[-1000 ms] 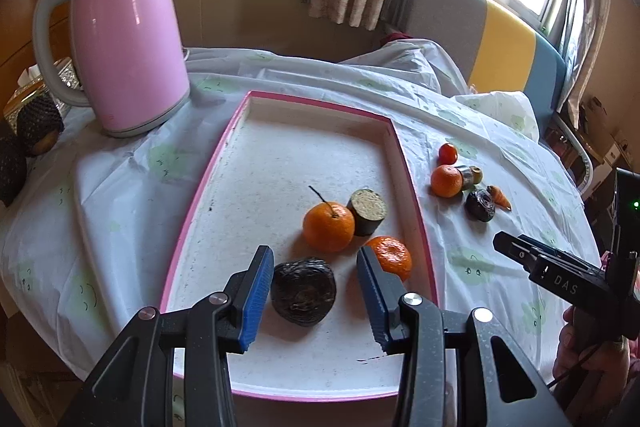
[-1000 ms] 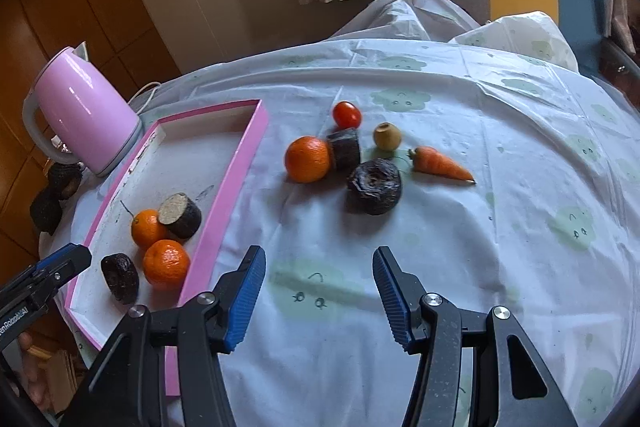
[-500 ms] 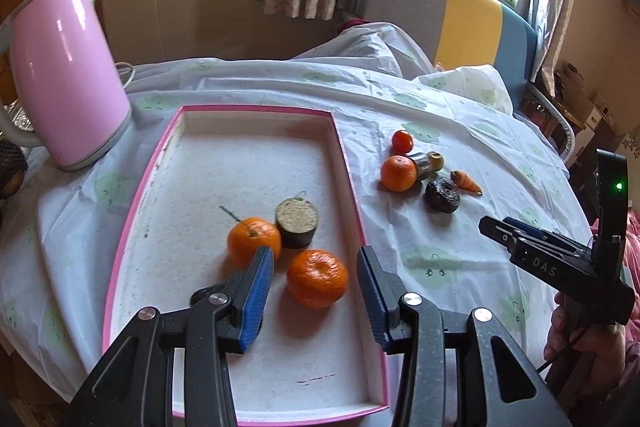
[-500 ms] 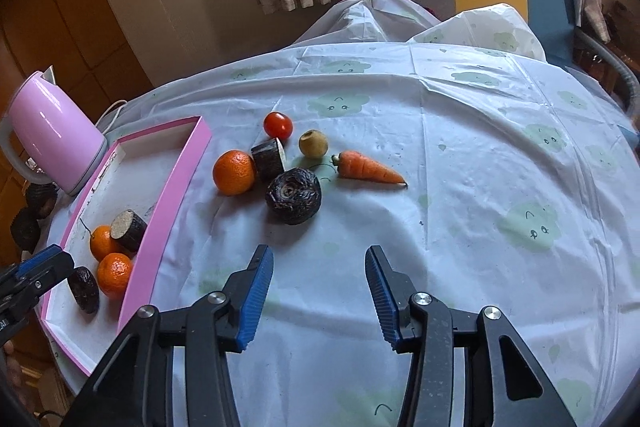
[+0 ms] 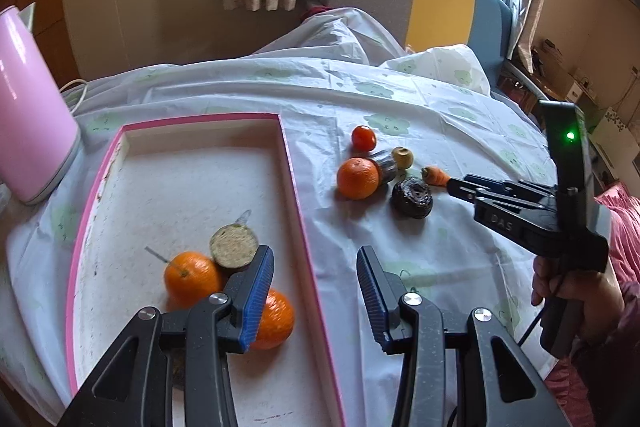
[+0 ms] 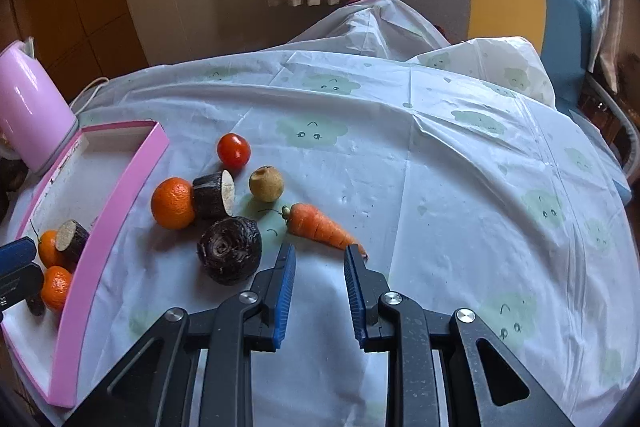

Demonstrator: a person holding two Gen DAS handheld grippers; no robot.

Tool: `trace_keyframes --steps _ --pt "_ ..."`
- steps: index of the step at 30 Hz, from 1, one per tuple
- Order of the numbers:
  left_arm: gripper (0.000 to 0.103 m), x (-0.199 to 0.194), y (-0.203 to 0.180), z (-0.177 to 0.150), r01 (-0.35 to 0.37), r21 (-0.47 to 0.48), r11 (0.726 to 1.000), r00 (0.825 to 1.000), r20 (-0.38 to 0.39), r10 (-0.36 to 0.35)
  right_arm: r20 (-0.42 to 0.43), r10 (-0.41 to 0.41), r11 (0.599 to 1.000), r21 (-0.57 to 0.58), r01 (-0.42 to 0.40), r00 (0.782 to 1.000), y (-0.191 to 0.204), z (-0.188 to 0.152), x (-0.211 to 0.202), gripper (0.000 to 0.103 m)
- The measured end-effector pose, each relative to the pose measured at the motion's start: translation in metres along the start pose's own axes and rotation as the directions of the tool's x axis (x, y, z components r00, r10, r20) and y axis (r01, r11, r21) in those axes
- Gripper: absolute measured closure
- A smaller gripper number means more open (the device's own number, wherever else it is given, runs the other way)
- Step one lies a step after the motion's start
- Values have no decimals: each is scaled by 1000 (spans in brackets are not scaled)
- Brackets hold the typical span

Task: Organize fruits
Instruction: 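Grasp the orange carrot with the right gripper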

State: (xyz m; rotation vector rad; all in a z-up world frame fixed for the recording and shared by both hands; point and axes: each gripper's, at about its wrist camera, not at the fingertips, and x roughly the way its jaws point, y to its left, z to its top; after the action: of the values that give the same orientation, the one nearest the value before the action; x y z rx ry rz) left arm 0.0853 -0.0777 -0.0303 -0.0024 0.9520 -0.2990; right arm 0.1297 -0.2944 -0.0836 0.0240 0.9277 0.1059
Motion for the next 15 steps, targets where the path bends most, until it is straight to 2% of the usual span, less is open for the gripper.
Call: trace_keyframes --steps 5,15 --pt "59 14 -8 12 55 20 998 998 -27 -55 -35 35 995 -89 -38 999 0 10 14 77" --pt "58 51 -21 34 111 79 991 990 -94 -104 -49 -3 973 -233 -9 999 1 19 31 74"
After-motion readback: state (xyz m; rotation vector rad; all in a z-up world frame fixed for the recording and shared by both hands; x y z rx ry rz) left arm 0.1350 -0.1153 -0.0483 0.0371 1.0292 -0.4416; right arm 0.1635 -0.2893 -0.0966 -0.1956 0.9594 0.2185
